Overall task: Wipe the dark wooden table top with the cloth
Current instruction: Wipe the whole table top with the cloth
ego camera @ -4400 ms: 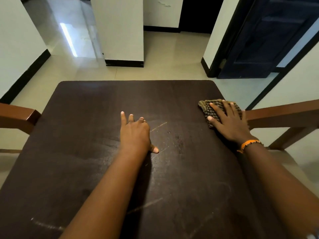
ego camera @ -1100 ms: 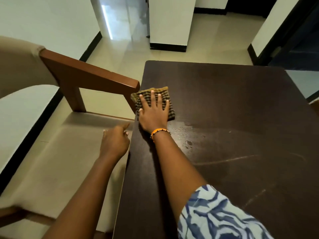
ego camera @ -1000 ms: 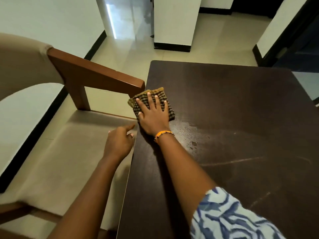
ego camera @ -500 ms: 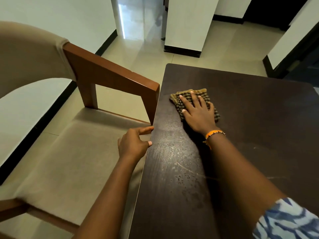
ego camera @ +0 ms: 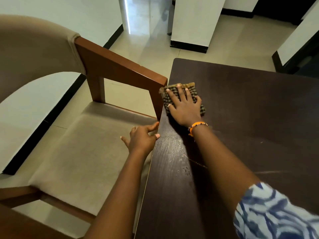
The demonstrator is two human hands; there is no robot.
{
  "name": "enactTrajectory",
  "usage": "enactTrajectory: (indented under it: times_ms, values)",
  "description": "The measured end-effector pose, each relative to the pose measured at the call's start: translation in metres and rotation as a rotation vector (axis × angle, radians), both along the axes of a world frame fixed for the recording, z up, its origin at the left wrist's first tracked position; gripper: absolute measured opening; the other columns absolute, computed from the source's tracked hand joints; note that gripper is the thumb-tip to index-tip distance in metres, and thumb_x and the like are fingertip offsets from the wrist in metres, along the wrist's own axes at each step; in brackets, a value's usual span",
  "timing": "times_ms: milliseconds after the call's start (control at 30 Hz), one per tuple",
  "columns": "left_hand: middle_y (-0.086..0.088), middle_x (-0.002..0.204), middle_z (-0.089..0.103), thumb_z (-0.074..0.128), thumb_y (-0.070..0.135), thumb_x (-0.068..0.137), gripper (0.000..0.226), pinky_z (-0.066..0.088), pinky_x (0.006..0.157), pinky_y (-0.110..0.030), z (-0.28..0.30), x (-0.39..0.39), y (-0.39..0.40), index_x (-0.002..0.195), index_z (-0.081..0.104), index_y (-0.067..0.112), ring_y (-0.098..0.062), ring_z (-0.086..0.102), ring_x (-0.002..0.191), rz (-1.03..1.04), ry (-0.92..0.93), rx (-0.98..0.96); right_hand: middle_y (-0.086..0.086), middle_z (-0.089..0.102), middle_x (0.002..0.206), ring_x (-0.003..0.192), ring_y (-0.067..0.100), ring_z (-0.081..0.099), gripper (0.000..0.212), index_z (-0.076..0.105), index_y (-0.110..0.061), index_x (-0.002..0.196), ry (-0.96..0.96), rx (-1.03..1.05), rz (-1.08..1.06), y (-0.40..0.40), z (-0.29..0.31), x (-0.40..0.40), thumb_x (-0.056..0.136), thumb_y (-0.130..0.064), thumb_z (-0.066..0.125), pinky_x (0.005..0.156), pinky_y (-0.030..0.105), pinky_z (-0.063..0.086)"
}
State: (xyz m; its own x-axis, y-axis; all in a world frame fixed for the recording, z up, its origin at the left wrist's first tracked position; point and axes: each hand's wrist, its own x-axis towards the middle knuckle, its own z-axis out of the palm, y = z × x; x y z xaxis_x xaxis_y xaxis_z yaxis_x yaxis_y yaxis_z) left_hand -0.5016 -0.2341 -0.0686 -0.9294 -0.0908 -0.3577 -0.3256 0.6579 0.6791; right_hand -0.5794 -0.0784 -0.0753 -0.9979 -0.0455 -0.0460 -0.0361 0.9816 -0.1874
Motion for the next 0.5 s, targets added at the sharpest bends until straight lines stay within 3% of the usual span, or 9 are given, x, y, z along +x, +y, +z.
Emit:
enactTrajectory:
  times_ms: [167, 300, 400, 500]
  values:
    - [0.000, 0.130, 0.059, 0.050, 0.035, 0.092, 0.027, -0.003, 0.112, -0.061, 0.003, 0.013, 0.007, 0.116, 0.062, 0.035, -0.026, 0.040, 0.131, 0.147, -0.049, 0.085, -0.002, 0.006, 0.159, 0.146, 0.025, 0.005, 0.053, 0.015, -0.044, 0.145, 0.043, -0.005, 0.127, -0.025, -0.008, 0.069, 0.094, -0.047, 0.028, 0.111, 0.056, 0.006]
    - [0.000, 0.135, 0.055, 0.047, 0.030, 0.094, 0.030, -0.001, 0.114, -0.056, 0.009, 0.026, 0.013, 0.122, 0.059, 0.034, -0.027, 0.039, 0.132, 0.198, -0.047, 0.055, -0.004, 0.004, 0.160, 0.146, 0.024, 0.004, 0.053, 0.015, -0.044, 0.145, 0.022, -0.022, 0.118, -0.016, -0.001, 0.078, 0.094, -0.046, 0.031, 0.113, 0.054, 0.003]
    - [0.000, 0.133, 0.057, 0.049, 0.031, 0.093, 0.031, 0.007, 0.115, -0.055, 0.011, 0.032, 0.013, 0.122, 0.060, 0.031, -0.028, 0.041, 0.131, 0.183, -0.032, 0.077, -0.004, 0.004, 0.160, 0.146, 0.024, 0.003, 0.053, 0.014, -0.045, 0.145, 0.033, -0.041, 0.033, 0.006, 0.000, 0.088, 0.095, -0.045, 0.032, 0.114, 0.053, 0.003]
    - [-0.005, 0.133, 0.057, 0.054, 0.026, 0.091, 0.032, 0.027, 0.111, -0.052, 0.010, 0.030, 0.009, 0.123, 0.059, 0.025, -0.029, 0.045, 0.129, 0.163, -0.039, 0.157, -0.004, 0.003, 0.160, 0.146, 0.028, 0.000, 0.054, 0.016, -0.046, 0.144, 0.053, -0.016, -0.162, 0.060, 0.003, 0.103, 0.094, -0.042, 0.036, 0.114, 0.056, 0.003]
